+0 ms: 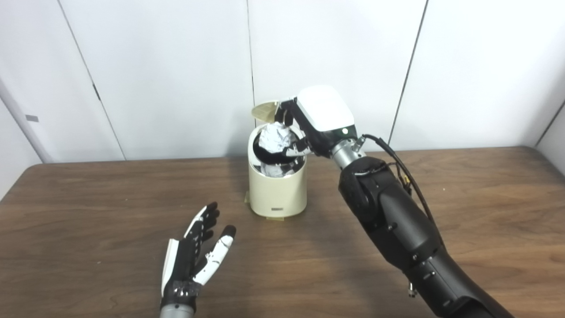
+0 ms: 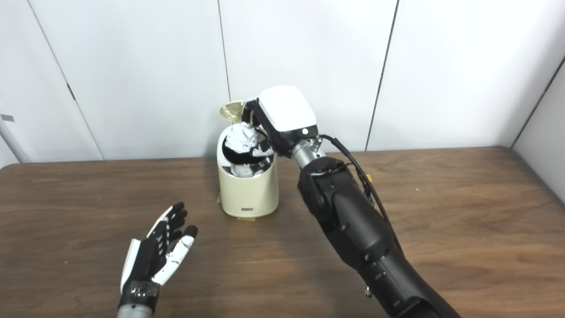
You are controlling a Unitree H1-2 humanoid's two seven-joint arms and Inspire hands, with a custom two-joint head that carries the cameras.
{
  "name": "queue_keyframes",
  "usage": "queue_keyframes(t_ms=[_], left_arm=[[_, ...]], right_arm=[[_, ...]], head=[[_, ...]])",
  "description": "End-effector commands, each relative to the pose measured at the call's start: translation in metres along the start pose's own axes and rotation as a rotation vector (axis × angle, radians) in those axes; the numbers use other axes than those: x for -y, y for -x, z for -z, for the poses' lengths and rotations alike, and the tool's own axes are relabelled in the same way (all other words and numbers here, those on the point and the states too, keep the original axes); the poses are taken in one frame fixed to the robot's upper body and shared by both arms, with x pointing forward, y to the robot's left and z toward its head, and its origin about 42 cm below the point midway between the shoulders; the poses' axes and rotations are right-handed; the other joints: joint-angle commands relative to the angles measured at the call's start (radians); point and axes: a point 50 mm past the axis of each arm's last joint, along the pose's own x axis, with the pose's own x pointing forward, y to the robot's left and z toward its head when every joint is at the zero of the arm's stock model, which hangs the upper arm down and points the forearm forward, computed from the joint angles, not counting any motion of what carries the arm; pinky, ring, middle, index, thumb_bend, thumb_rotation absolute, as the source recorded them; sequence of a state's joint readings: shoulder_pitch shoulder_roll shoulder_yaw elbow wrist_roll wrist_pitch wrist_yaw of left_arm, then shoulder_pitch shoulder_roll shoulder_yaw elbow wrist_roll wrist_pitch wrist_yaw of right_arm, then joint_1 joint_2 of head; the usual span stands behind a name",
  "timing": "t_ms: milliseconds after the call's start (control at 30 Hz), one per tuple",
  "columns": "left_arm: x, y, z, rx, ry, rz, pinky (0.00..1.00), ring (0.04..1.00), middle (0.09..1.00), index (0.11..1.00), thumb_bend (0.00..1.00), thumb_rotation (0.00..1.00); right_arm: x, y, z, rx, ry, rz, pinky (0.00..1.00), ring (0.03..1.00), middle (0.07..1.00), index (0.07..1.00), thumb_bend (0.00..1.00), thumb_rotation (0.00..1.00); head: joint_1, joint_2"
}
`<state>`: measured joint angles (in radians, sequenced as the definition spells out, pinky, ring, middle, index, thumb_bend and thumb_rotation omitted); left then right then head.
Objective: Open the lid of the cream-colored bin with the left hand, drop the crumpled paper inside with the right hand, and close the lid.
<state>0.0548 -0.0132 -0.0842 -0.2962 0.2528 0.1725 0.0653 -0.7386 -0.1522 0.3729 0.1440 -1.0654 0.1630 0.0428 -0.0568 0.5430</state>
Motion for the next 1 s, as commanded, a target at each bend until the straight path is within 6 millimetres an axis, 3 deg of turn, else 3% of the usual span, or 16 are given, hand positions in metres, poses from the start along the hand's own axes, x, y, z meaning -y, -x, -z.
queue_keyframes(t_ms=[0, 467, 600, 667, 733, 967], left_arm=[[0.0015, -0.0022, -0.0128, 0.055, 0.004, -0.008, 0.89, 0.896, 0.888, 0.943, 0.67, 0.62], [0.0024, -0.0005, -0.0158, 0.063, 0.013, -0.016, 0.89, 0.900, 0.892, 0.937, 0.66, 0.59], [0.0020, -0.0007, -0.0164, 0.060, 0.017, -0.018, 0.88, 0.906, 0.901, 0.939, 0.66, 0.59], [0.0015, -0.0011, -0.0159, 0.060, 0.017, -0.017, 0.89, 0.912, 0.908, 0.937, 0.66, 0.59], [0.0012, -0.0015, -0.0156, 0.061, 0.013, -0.015, 0.89, 0.916, 0.912, 0.927, 0.66, 0.59], [-0.0008, -0.0024, -0.0148, 0.058, 0.013, -0.016, 0.91, 0.924, 0.915, 0.913, 0.68, 0.59]], right_arm=[[0.0286, -0.0174, -0.0056, 0.035, 0.020, 0.098, 0.30, 0.363, 0.521, 0.513, 0.51, 0.00], [0.0255, -0.0153, -0.0039, 0.035, -0.002, 0.067, 0.32, 0.366, 0.506, 0.549, 0.51, 0.00], [0.0244, -0.0130, -0.0022, 0.029, -0.006, 0.057, 0.23, 0.341, 0.474, 0.560, 0.51, 0.00], [0.0240, -0.0118, -0.0017, 0.030, -0.021, 0.051, 0.16, 0.243, 0.473, 0.501, 0.53, 0.00], [0.0237, -0.0110, -0.0011, 0.030, -0.033, 0.045, 0.14, 0.224, 0.472, 0.489, 0.53, 0.00], [0.0190, -0.0096, 0.0011, 0.015, -0.034, 0.021, 0.23, 0.317, 0.434, 0.515, 0.53, 0.00]], head=[[-0.001, 0.001], [-0.003, 0.010], [-0.008, 0.012], [-0.005, 0.016], [-0.003, 0.017], [-0.012, 0.020]])
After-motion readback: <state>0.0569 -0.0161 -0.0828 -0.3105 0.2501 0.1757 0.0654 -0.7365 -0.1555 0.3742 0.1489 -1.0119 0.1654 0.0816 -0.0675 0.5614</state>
